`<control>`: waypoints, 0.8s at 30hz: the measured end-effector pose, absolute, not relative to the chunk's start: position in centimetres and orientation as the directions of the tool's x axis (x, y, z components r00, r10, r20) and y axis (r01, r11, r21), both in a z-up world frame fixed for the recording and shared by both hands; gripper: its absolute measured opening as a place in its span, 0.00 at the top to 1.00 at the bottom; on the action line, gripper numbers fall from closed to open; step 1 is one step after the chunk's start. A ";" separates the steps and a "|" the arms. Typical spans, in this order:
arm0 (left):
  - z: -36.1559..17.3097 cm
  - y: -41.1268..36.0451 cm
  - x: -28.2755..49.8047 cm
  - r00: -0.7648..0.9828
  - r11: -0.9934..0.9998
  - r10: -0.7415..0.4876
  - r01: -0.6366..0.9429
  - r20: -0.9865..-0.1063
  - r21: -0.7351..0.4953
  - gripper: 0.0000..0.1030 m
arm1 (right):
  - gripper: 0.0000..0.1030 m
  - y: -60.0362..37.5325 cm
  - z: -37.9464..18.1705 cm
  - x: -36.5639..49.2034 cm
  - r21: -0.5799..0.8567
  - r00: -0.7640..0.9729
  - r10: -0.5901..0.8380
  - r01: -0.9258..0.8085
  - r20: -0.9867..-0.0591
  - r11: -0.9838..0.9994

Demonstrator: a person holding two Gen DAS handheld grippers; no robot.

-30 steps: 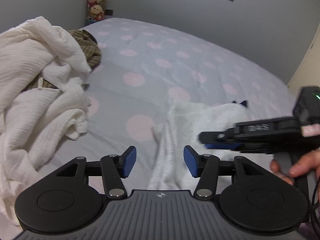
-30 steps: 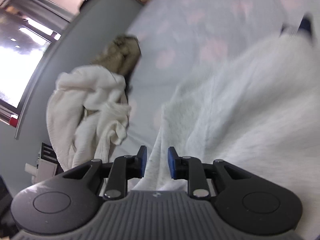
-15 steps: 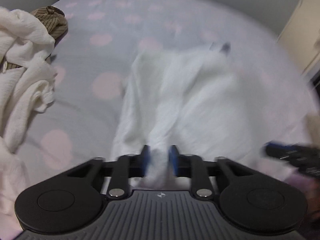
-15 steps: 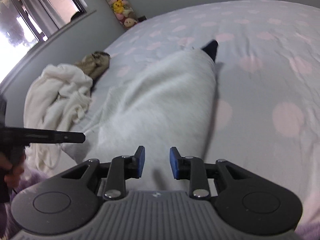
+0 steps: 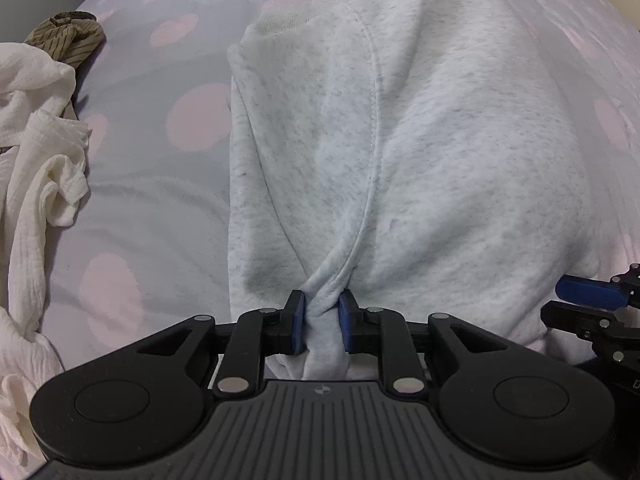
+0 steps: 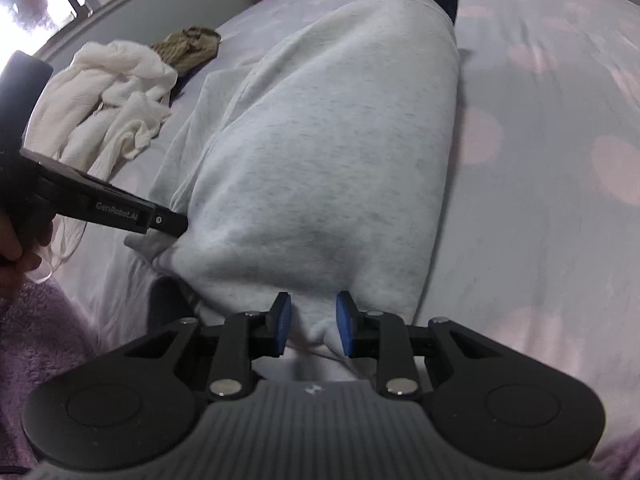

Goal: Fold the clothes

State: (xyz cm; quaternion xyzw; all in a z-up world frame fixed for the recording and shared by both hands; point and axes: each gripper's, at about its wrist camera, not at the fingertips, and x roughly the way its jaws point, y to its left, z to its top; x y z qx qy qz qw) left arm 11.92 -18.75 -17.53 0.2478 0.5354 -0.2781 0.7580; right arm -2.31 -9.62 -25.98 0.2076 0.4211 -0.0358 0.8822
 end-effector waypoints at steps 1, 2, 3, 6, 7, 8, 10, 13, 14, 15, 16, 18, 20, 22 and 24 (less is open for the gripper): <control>-17.3 -18.6 11.9 0.271 0.723 -0.161 0.687 -0.949 0.073 0.82 | 0.73 -9.7 -26.0 -2.4 0.341 0.647 0.114 0.236 -0.754 0.910; -16.9 -18.2 12.0 0.264 0.727 -0.184 0.685 -0.947 0.050 0.82 | 0.73 -9.8 -25.8 -2.5 0.345 0.647 0.123 0.228 -0.753 0.910; -16.3 -17.7 12.2 0.255 0.730 -0.212 0.683 -0.943 0.021 0.82 | 0.73 -10.0 -25.5 -2.6 0.355 0.648 0.133 0.225 -0.750 0.907; -14.6 -16.2 12.6 0.230 0.734 -0.297 0.676 -0.927 -0.067 0.77 | 0.71 -10.7 -24.1 -3.9 0.390 0.669 0.150 0.224 -0.728 0.893; -14.0 -15.7 12.7 0.222 0.733 -0.325 0.673 -0.919 -0.097 0.71 | 0.70 -11.0 -23.6 -4.4 0.399 0.678 0.153 0.222 -0.719 0.890; -13.3 -15.7 13.0 0.225 0.734 -0.354 0.669 -0.908 -0.120 0.65 | 0.70 -11.2 -23.0 -4.9 0.399 0.692 0.149 0.215 -0.706 0.891; -11.6 -15.8 13.8 0.266 0.741 -0.398 0.658 -0.878 -0.137 0.53 | 0.69 -11.9 -21.7 -5.5 0.398 0.725 0.131 0.210 -0.677 0.893; -10.1 -16.7 15.9 0.336 0.741 -0.422 0.662 -0.842 -0.108 0.53 | 0.65 -13.3 -20.4 -5.5 0.398 0.756 0.086 0.241 -0.648 0.885; -10.0 -17.3 16.5 0.355 0.737 -0.421 0.671 -0.835 -0.087 0.53 | 0.65 -13.8 -20.2 -5.4 0.397 0.761 0.074 0.250 -0.644 0.883; -9.9 -17.9 17.1 0.373 0.731 -0.419 0.679 -0.828 -0.065 0.53 | 0.64 -14.2 -20.1 -5.2 0.397 0.763 0.069 0.255 -0.643 0.881; -10.0 -18.5 17.7 0.388 0.724 -0.420 0.688 -0.820 -0.046 0.53 | 0.64 -14.5 -20.0 -4.9 0.397 0.764 0.063 0.261 -0.642 0.880; -10.5 -19.8 18.6 0.411 0.715 -0.409 0.699 -0.815 -0.007 0.53 | 0.64 -15.1 -20.2 -4.4 0.395 0.759 0.054 0.276 -0.648 0.876; -11.5 -20.8 19.4 0.429 0.716 -0.387 0.697 -0.816 0.027 0.53 | 0.64 -15.5 -20.5 -3.9 0.384 0.752 0.040 0.290 -0.658 0.877; -12.7 -21.3 20.3 0.445 0.729 -0.365 0.683 -0.818 0.047 0.53 | 0.64 -16.0 -20.8 -3.5 0.376 0.746 0.029 0.301 -0.666 0.876; -13.8 -21.2 21.2 0.437 0.741 -0.384 0.672 -0.813 0.011 0.68 | 0.62 -16.5 -21.1 -2.9 0.374 0.742 0.024 0.310 -0.671 0.874</control>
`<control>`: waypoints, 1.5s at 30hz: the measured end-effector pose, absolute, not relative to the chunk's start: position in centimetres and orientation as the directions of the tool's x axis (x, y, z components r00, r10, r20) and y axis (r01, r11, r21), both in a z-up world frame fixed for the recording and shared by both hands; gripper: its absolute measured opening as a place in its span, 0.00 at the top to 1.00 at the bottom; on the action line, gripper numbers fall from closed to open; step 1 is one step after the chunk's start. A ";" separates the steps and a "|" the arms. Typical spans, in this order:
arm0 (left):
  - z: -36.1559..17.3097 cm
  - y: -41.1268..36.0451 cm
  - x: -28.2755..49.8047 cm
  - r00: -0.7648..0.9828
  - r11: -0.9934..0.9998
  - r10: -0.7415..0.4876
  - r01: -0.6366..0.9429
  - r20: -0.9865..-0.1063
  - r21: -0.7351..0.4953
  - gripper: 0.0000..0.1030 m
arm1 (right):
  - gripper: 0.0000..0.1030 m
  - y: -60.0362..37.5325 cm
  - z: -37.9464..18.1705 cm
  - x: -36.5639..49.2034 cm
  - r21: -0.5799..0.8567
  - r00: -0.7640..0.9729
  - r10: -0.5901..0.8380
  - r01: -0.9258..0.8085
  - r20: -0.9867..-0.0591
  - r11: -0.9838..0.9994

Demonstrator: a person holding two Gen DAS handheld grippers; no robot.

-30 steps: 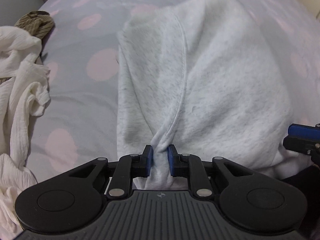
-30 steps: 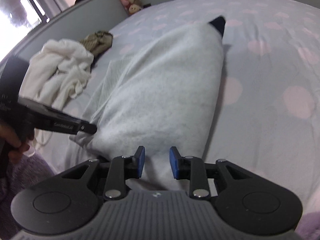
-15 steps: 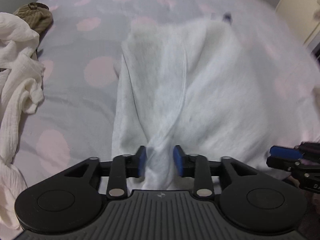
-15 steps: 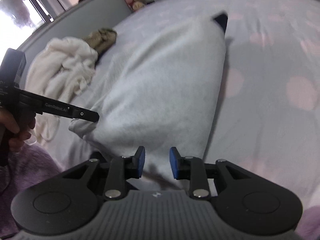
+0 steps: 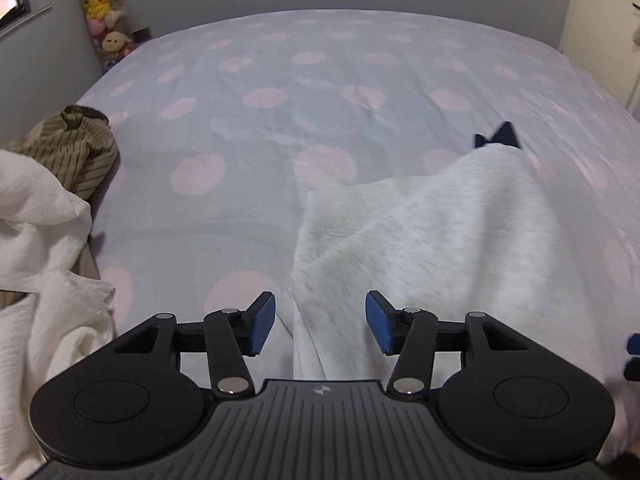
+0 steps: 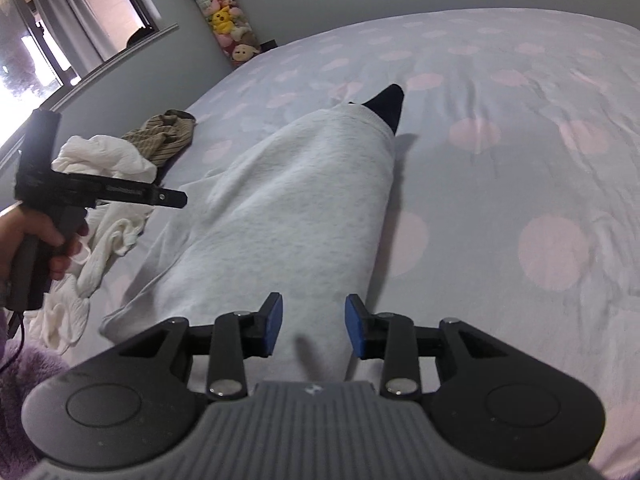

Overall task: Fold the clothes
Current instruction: 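Grasp the folded sweatshirt with the left gripper while the right gripper grasps the collar end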

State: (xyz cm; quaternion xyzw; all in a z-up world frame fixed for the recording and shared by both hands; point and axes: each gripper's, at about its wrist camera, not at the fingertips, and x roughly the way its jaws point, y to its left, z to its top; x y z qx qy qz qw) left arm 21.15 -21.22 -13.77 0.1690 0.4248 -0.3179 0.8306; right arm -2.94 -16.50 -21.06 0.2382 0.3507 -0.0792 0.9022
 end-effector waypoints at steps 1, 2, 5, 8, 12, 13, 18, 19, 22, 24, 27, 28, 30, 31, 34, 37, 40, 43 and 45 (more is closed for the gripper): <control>-14.1 -21.0 21.4 0.427 0.746 -0.403 0.666 -0.809 -0.020 0.88 | 0.62 -16.8 -21.2 -2.6 0.373 0.739 0.020 0.316 -0.673 0.872; -14.2 -20.9 21.5 0.430 0.750 -0.408 0.661 -0.806 -0.027 0.94 | 0.62 -17.1 -21.3 -2.3 0.371 0.739 0.011 0.325 -0.674 0.870; -14.3 -20.2 21.7 0.448 0.761 -0.394 0.648 -0.802 -0.011 0.96 | 0.62 -17.9 -21.1 -1.3 0.358 0.749 -0.030 0.350 -0.662 0.866; -14.8 -19.1 22.8 0.419 0.776 -0.390 0.629 -0.820 -0.048 0.96 | 0.62 -18.7 -20.7 0.8 0.337 0.764 -0.045 0.335 -0.643 0.880; -16.0 -19.1 23.6 0.400 0.773 -0.373 0.633 -0.837 -0.041 0.96 | 0.63 -19.2 -20.6 4.9 0.300 0.775 -0.047 0.299 -0.630 0.906; -16.4 -19.3 23.7 0.397 0.771 -0.366 0.635 -0.842 -0.037 0.96 | 0.63 -19.3 -20.7 6.0 0.293 0.777 -0.045 0.289 -0.628 0.911; -18.1 -19.6 24.3 0.375 0.776 -0.358 0.628 -0.855 -0.049 0.96 | 0.62 -18.9 -23.3 10.1 0.232 0.722 -0.054 0.292 -0.689 0.928; -18.3 -19.5 24.4 0.373 0.777 -0.362 0.627 -0.854 -0.056 0.96 | 0.62 -18.9 -23.9 10.5 0.229 0.712 -0.054 0.295 -0.700 0.928; -18.5 -19.1 24.5 0.365 0.779 -0.381 0.621 -0.849 -0.083 0.96 | 0.62 -19.0 -25.2 11.1 0.224 0.691 -0.051 0.302 -0.722 0.927; -18.4 -18.8 24.6 0.361 0.782 -0.393 0.615 -0.846 -0.101 0.96 | 0.62 -19.1 -25.3 11.1 0.228 0.690 -0.045 0.300 -0.723 0.926; -17.6 -18.3 24.3 0.361 0.781 -0.420 0.612 -0.832 -0.129 0.94 | 0.63 -19.3 -24.7 10.8 0.245 0.693 -0.034 0.300 -0.720 0.922; -17.1 -18.0 24.2 0.364 0.779 -0.433 0.611 -0.825 -0.140 0.87 | 0.63 -19.4 -24.5 10.7 0.252 0.695 -0.030 0.300 -0.718 0.920; -16.4 -17.3 23.9 0.365 0.779 -0.456 0.605 -0.811 -0.166 0.67 | 0.62 -19.8 -23.7 10.0 0.285 0.711 -0.016 0.302 -0.703 0.910; -16.2 -17.0 23.8 0.366 0.782 -0.465 0.596 -0.806 -0.181 0.47 | 0.63 -20.3 -23.3 9.2 0.319 0.730 -0.006 0.306 -0.683 0.897; -16.8 -16.4 24.1 0.356 0.795 -0.481 0.563 -0.801 -0.226 0.37 | 0.60 -21.2 -22.7 7.2 0.376 0.744 -0.004 0.343 -0.668 0.861; -17.9 -16.1 24.8 0.329 0.801 -0.508 0.521 -0.796 -0.296 0.37 | 0.58 -21.9 -23.2 5.9 0.393 0.722 -0.015 0.394 -0.692 0.831; -19.5 -16.0 25.7 0.267 0.776 -0.578 0.474 -0.771 -0.417 0.43 | 0.56 -22.4 -24.5 5.6 0.427 0.688 0.007 0.442 -0.725 0.789; -21.0 -15.6 26.2 0.237 0.757 -0.617 0.438 -0.750 -0.484 0.43 | 0.55 -23.0 -25.6 5.5 0.469 0.669 0.040 0.476 -0.742 0.744; -21.3 -15.1 26.7 0.225 0.737 -0.647 0.429 -0.729 -0.522 0.43 | 0.46 -23.5 -25.9 5.6 0.481 0.657 0.055 0.490 -0.752 0.727</control>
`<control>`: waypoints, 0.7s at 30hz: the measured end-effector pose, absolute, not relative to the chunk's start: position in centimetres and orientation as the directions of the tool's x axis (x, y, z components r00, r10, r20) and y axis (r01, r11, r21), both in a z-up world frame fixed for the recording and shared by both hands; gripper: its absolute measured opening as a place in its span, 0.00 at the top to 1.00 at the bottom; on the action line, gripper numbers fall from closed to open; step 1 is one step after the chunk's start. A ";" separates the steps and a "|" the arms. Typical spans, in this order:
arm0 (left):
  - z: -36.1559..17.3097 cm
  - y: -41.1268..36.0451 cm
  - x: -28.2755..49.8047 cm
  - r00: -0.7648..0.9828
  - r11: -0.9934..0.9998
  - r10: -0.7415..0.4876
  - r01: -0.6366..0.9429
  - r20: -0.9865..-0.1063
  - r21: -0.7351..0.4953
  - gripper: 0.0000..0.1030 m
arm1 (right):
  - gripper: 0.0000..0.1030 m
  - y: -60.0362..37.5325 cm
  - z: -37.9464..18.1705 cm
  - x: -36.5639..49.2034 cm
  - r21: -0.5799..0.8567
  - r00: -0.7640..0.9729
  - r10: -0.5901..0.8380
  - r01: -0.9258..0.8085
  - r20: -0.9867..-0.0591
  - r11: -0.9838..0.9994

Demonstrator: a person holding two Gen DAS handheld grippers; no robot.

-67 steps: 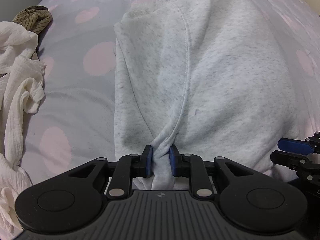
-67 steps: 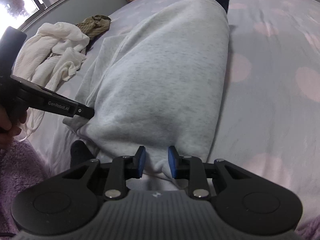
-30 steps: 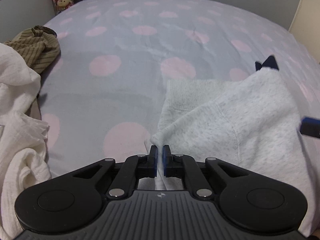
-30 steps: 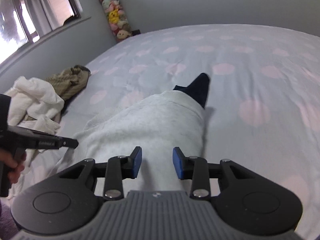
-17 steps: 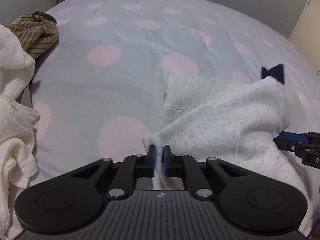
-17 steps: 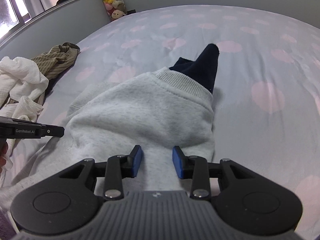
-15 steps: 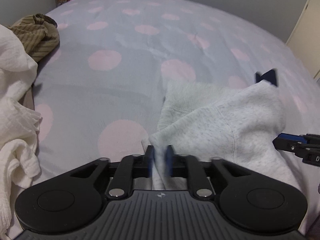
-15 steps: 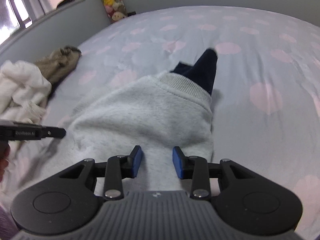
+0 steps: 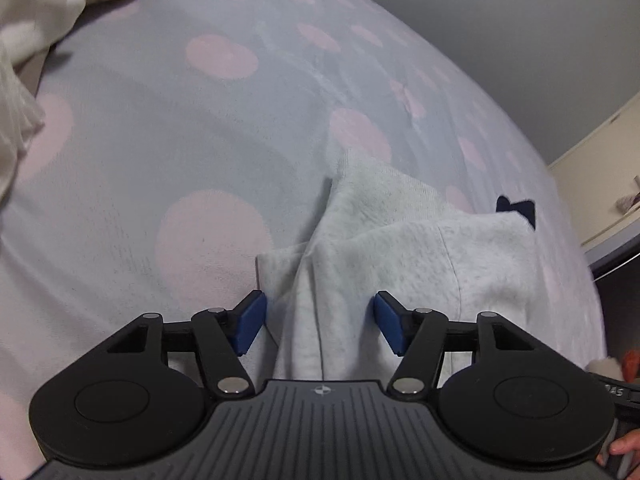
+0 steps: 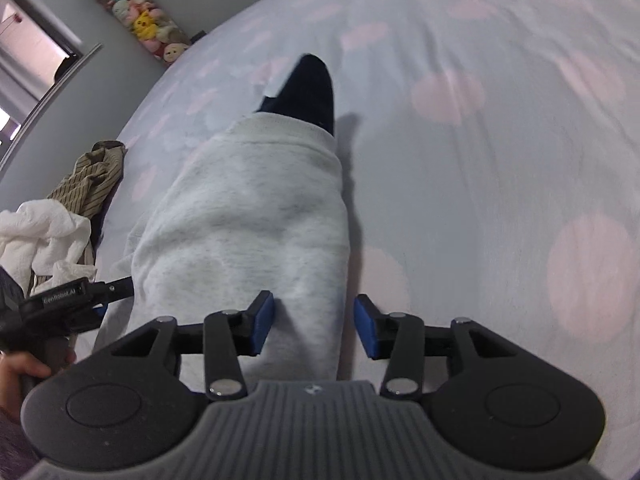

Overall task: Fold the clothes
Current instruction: 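Grasp the folded sweatshirt with the left gripper while the right gripper grasps the collar end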

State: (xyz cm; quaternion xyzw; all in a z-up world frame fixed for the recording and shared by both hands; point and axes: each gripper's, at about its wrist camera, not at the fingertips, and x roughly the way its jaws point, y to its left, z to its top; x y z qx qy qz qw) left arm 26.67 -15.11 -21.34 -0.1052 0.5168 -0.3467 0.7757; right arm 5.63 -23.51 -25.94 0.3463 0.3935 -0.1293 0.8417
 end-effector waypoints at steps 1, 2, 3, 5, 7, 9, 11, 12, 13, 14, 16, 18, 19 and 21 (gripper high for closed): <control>-21.5 -14.8 27.0 0.217 0.728 -0.661 0.416 -0.718 -0.544 0.43 | 0.43 -23.8 -26.1 5.7 0.484 0.649 0.060 0.499 -0.758 0.718; -21.6 -14.4 27.3 0.209 0.719 -0.675 0.400 -0.707 -0.568 0.43 | 0.42 -24.1 -26.2 5.7 0.499 0.650 0.072 0.502 -0.756 0.706; -21.8 -14.0 27.6 0.201 0.709 -0.689 0.383 -0.696 -0.591 0.43 | 0.42 -24.4 -26.3 5.8 0.513 0.652 0.083 0.505 -0.754 0.694; -22.0 -13.4 28.2 0.185 0.695 -0.709 0.349 -0.680 -0.629 0.47 | 0.42 -25.2 -26.4 5.6 0.551 0.665 0.098 0.515 -0.740 0.657; -21.9 -13.4 28.4 0.170 0.699 -0.705 0.337 -0.689 -0.631 0.48 | 0.42 -25.8 -26.7 5.7 0.579 0.674 0.109 0.527 -0.730 0.622; -21.5 -14.1 28.3 0.166 0.717 -0.676 0.370 -0.718 -0.591 0.48 | 0.42 -26.4 -26.9 6.0 0.601 0.681 0.120 0.534 -0.723 0.594; -21.1 -15.0 28.0 0.173 0.737 -0.642 0.408 -0.747 -0.539 0.47 | 0.41 -26.8 -27.1 6.8 0.607 0.681 0.127 0.532 -0.721 0.590; -21.1 -15.3 27.9 0.176 0.739 -0.636 0.417 -0.751 -0.528 0.46 | 0.41 -27.1 -27.2 7.2 0.607 0.681 0.129 0.530 -0.721 0.592; -21.2 -15.4 27.9 0.178 0.737 -0.639 0.420 -0.749 -0.529 0.44 | 0.41 -27.2 -27.4 7.7 0.610 0.682 0.134 0.527 -0.719 0.592; -21.4 -15.4 28.0 0.178 0.733 -0.644 0.422 -0.744 -0.533 0.43 | 0.40 -27.3 -27.6 8.0 0.615 0.683 0.142 0.523 -0.716 0.590; -21.6 -15.7 28.3 0.177 0.723 -0.654 0.432 -0.736 -0.539 0.43 | 0.39 -27.6 -28.1 8.5 0.634 0.689 0.163 0.512 -0.706 0.580; -21.7 -15.9 28.5 0.178 0.717 -0.662 0.435 -0.728 -0.545 0.43 | 0.38 -27.8 -28.5 8.8 0.652 0.697 0.182 0.502 -0.694 0.568; -21.8 -16.0 28.6 0.180 0.715 -0.665 0.434 -0.725 -0.548 0.43 | 0.38 -27.9 -28.7 8.9 0.662 0.701 0.190 0.497 -0.687 0.561; -21.9 -16.5 28.6 0.188 0.711 -0.672 0.437 -0.716 -0.551 0.44 | 0.38 -28.0 -29.0 9.0 0.681 0.711 0.205 0.486 -0.673 0.548</control>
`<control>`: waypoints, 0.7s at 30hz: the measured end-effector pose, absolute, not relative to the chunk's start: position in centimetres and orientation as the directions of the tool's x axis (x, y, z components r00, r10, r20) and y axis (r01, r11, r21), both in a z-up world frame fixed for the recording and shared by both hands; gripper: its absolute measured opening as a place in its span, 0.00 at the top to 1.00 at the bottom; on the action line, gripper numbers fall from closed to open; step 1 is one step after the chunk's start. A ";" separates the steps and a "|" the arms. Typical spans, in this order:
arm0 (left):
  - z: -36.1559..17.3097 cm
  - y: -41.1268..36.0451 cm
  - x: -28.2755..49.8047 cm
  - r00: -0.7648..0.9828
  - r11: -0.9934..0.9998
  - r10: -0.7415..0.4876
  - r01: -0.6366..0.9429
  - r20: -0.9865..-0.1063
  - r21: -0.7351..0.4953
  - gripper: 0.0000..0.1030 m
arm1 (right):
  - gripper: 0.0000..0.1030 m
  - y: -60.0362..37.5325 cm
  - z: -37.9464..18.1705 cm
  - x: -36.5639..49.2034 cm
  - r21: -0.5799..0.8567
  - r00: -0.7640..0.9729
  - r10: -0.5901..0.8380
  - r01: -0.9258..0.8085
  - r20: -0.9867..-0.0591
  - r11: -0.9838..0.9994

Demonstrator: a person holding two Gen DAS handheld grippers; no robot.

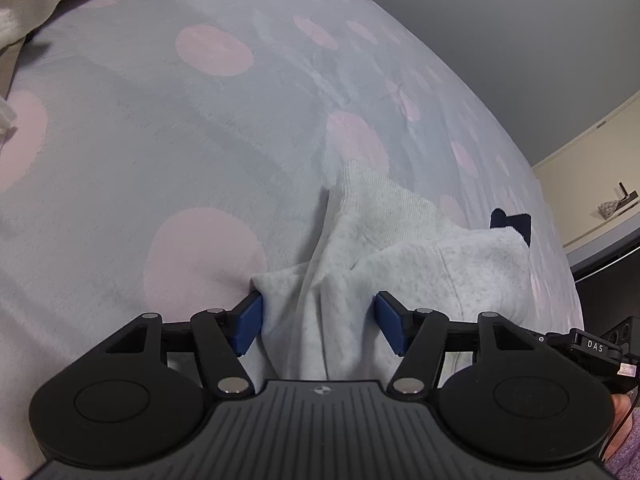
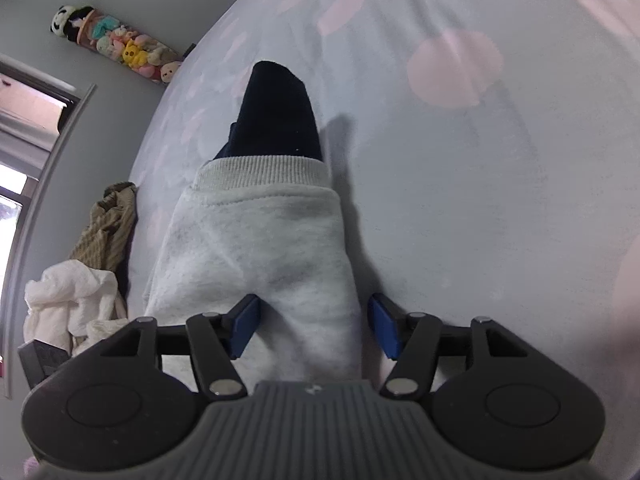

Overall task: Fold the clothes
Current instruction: 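Grasp the folded sweatshirt with the left gripper while the right gripper grasps the collar end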

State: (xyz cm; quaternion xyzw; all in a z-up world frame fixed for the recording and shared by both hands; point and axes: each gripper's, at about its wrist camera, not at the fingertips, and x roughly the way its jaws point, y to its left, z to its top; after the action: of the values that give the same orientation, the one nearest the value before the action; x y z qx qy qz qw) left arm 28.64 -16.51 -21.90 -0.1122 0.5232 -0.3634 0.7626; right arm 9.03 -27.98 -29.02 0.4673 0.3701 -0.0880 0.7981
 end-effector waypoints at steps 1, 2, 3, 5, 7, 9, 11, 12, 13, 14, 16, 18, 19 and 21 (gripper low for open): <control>-21.9 -16.5 28.7 0.194 0.710 -0.674 0.437 -0.713 -0.552 0.47 | 0.38 -28.0 -29.2 9.1 0.690 0.715 0.213 0.481 -0.666 0.541; -21.9 -16.5 28.7 0.200 0.710 -0.675 0.437 -0.710 -0.552 0.50 | 0.39 -28.0 -29.2 9.2 0.692 0.716 0.214 0.482 -0.665 0.538; -21.9 -16.5 28.7 0.206 0.710 -0.676 0.437 -0.707 -0.551 0.52 | 0.40 -27.9 -29.3 9.3 0.694 0.716 0.215 0.483 -0.664 0.534; -21.9 -16.4 28.7 0.211 0.706 -0.684 0.430 -0.698 -0.562 0.61 | 0.43 -27.9 -29.3 9.6 0.698 0.718 0.217 0.484 -0.662 0.528; -22.0 -16.4 28.7 0.215 0.701 -0.694 0.422 -0.687 -0.575 0.68 | 0.48 -27.8 -29.4 9.8 0.702 0.719 0.218 0.485 -0.660 0.522; -21.8 -16.4 28.6 0.209 0.692 -0.704 0.416 -0.678 -0.590 0.75 | 0.55 -27.4 -29.1 9.8 0.694 0.719 0.208 0.487 -0.664 0.530; -21.1 -16.6 28.2 0.223 0.697 -0.697 0.435 -0.681 -0.570 0.80 | 0.63 -27.2 -28.5 9.5 0.693 0.724 0.200 0.485 -0.660 0.533; -20.6 -16.7 27.8 0.235 0.702 -0.689 0.452 -0.685 -0.551 0.80 | 0.68 -27.1 -28.2 9.4 0.695 0.728 0.197 0.483 -0.657 0.534; -20.1 -16.9 27.4 0.248 0.707 -0.680 0.470 -0.690 -0.529 0.81 | 0.70 -27.0 -27.8 9.2 0.696 0.732 0.194 0.480 -0.654 0.534; -19.3 -16.8 27.0 0.259 0.709 -0.678 0.479 -0.688 -0.518 0.82 | 0.73 -26.9 -27.4 9.0 0.701 0.739 0.195 0.471 -0.645 0.536; -17.8 -16.5 26.3 0.279 0.710 -0.676 0.491 -0.682 -0.504 0.82 | 0.76 -26.8 -26.5 8.3 0.716 0.760 0.193 0.448 -0.621 0.535; -16.0 -16.3 25.4 0.301 0.712 -0.673 0.511 -0.676 -0.482 0.83 | 0.76 -26.6 -25.3 7.5 0.732 0.784 0.195 0.416 -0.590 0.540; -15.0 -16.2 24.8 0.315 0.713 -0.670 0.526 -0.673 -0.463 0.83 | 0.77 -26.4 -24.6 7.0 0.737 0.796 0.195 0.397 -0.573 0.547; -12.9 -16.2 23.6 0.344 0.711 -0.670 0.554 -0.658 -0.433 0.83 | 0.77 -25.8 -23.0 6.1 0.747 0.823 0.194 0.353 -0.534 0.563</control>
State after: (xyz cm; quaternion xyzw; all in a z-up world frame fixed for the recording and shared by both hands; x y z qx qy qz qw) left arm 23.56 -16.18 -12.90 -0.0667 0.4333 -0.3743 0.8171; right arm 6.07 -25.79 -22.99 0.4649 0.2939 -0.0478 0.8338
